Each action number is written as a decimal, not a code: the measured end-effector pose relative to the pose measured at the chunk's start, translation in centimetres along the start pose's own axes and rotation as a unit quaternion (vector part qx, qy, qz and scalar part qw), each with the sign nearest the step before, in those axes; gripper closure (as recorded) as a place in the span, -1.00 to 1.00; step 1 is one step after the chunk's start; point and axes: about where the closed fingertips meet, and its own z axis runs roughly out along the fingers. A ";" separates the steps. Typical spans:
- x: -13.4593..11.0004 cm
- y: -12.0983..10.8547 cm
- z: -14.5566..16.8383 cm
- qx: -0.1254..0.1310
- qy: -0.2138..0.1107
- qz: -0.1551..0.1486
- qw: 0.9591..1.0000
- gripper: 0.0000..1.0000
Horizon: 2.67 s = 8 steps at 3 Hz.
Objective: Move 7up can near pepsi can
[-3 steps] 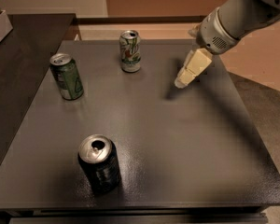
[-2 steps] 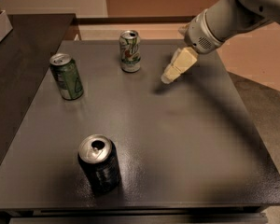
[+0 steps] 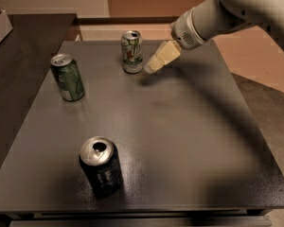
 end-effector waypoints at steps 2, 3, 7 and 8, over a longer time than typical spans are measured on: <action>-2.7 0.6 3.1 -0.045 -0.045 0.034 0.997 -1.00; -3.7 1.0 4.2 -0.051 -0.056 0.041 0.996 -1.00; -4.9 1.0 6.7 -0.043 -0.070 0.059 0.995 -0.19; -4.9 1.2 6.2 -0.050 -0.078 0.056 0.994 0.28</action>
Offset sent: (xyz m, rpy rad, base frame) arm 0.0187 0.0556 0.0008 0.1876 0.0830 0.0537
